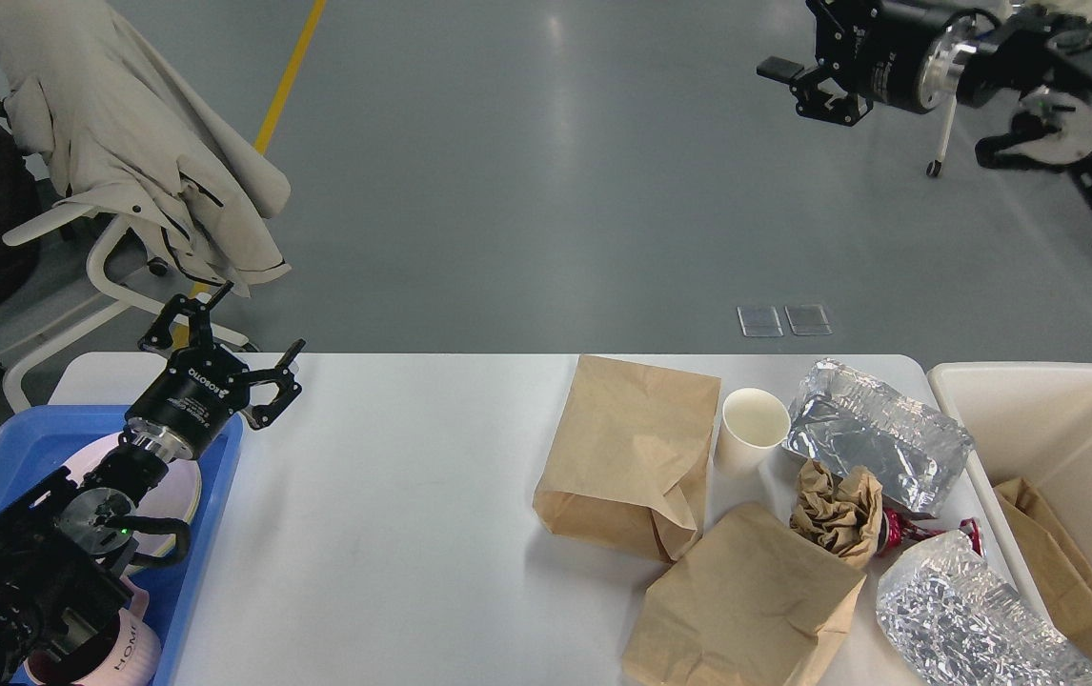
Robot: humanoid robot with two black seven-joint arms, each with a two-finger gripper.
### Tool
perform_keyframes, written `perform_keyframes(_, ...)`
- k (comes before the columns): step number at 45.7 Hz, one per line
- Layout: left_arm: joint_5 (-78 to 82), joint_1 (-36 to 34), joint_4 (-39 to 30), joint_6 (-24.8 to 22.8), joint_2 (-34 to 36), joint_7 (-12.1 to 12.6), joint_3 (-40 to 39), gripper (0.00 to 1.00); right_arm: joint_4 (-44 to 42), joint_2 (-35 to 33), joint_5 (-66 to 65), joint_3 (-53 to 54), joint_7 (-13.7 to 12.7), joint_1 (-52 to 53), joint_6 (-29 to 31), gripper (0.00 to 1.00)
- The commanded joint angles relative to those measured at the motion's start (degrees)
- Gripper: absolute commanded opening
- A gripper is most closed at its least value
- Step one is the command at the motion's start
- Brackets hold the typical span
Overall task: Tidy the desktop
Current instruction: 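Raise the right gripper up and over the brown paper bag, then lower the right gripper and grasp the brown paper bag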
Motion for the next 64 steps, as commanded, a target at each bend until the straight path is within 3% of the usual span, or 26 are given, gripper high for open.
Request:
perform_keyframes(1, 0.00, 0.01, 0.00, 0.01, 0.05, 0.00, -0.09, 1.00, 0.97, 0.73, -2.50, -22.27, 0.20, 10.82, 1.19, 1.00)
perform_keyframes(7, 0.00, 0.01, 0.00, 0.01, -0.03, 0.00, -0.09, 1.00, 10.52, 4.15, -6.72, -49.78, 1.60, 24.00, 3.47, 1.00)
perform_keyframes(10, -0.09, 0.01, 0.00, 0.01, 0.05, 0.00, -0.09, 1.00, 21.41, 5.38, -7.69, -60.25, 3.62, 31.21, 3.56, 1.00)
perform_keyframes(11, 0.00, 0.01, 0.00, 0.01, -0.03, 0.00, -0.09, 1.00, 31.98, 6.34, -9.95, -66.20, 4.24, 37.41, 3.56, 1.00)
perform_keyframes(17, -0.09, 0.01, 0.00, 0.01, 0.05, 0.00, -0.09, 1.00, 56.57, 6.09, -20.42, -68.63, 4.24, 53.18, 4.35, 1.00)
perform_keyframes(24, -0.08, 0.01, 0.00, 0.01, -0.03, 0.00, 0.00, 1.00, 77.68, 7.05, -19.91, -67.05, 4.24, 65.93, 7.60, 1.00)
perform_keyframes(29, -0.09, 0.01, 0.00, 0.09, -0.03, 0.00, -0.09, 1.00, 77.77, 8.81, -9.65, -66.17, 4.24, 66.48, 11.56, 1.00)
perform_keyframes(35, -0.09, 0.01, 0.00, 0.09, -0.03, 0.00, -0.09, 1.00, 77.77, 9.08, -5.14, -64.33, 4.07, 60.60, 10.69, 1.00)
perform_keyframes(47, 0.00, 0.01, 0.09, 0.09, -0.03, 0.00, -0.09, 1.00, 77.52, 8.99, -3.65, -63.44, 3.28, 35.82, -8.11, 1.00)
perform_keyframes(64, 0.00, 0.01, 0.00, 0.09, -0.03, 0.00, -0.09, 1.00, 76.21, 11.36, 0.74, -58.70, 3.28, 13.04, -25.96, 1.00)
